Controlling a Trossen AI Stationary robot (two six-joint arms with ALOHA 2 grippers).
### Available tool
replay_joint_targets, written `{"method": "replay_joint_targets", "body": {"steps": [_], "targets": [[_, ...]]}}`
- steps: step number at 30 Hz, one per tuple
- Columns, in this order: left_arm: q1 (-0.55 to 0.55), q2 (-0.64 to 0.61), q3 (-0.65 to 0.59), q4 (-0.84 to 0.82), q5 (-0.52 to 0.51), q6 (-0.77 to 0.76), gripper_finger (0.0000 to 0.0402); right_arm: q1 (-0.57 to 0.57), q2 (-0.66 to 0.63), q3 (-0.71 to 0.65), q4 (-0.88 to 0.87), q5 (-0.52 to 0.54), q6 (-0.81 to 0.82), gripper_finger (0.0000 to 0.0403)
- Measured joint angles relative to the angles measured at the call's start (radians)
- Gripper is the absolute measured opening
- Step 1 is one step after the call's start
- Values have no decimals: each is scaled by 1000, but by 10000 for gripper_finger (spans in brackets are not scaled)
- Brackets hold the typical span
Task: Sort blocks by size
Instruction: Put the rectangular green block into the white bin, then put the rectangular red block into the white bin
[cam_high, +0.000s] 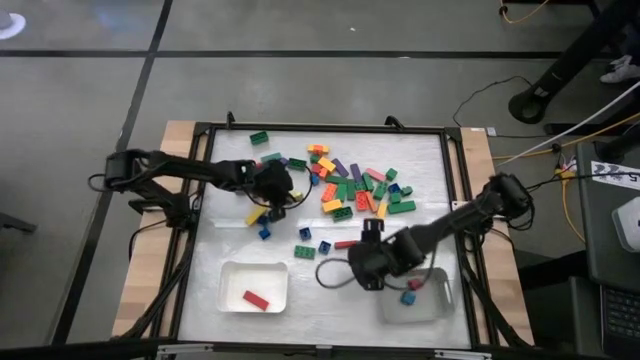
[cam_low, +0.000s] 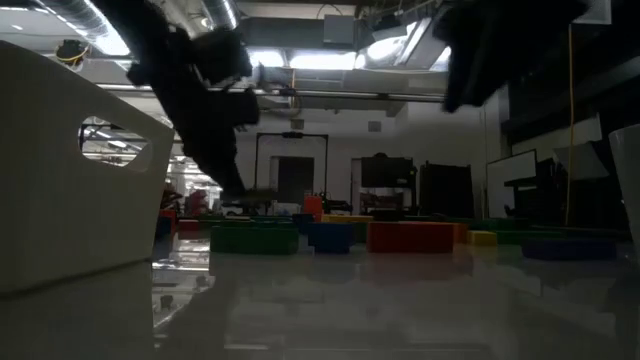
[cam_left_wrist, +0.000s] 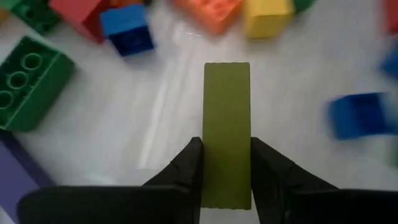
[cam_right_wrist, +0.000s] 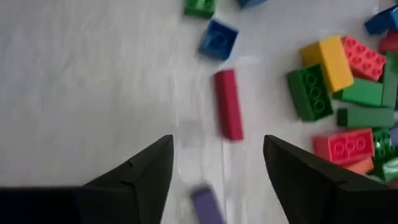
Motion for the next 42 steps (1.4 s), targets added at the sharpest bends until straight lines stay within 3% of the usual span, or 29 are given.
{"method": "replay_joint_targets", "body": {"steps": [6, 13, 21, 27, 34, 42], "targets": [[-58, -122, 76, -169, 198, -106, 85, -96, 0, -76, 106, -45, -97, 248], [-232, -224, 77, -301, 344, -290, 85, -179, 0, -173, 265, -172, -182, 248], [-522, -214, 77, -312, 339, -451, 96, -234, 0, -241, 359, -184, -213, 248], [-661, -191, 77, -309, 229, -658, 108, -240, 0, -286, 376, -231, -236, 248], [-727, -164, 77, -308, 174, -773, 133, -240, 0, -350, 478, -237, -235, 248], [-740, -115, 77, -308, 149, -787, 170, -240, 0, -359, 498, -237, -235, 248]]}}
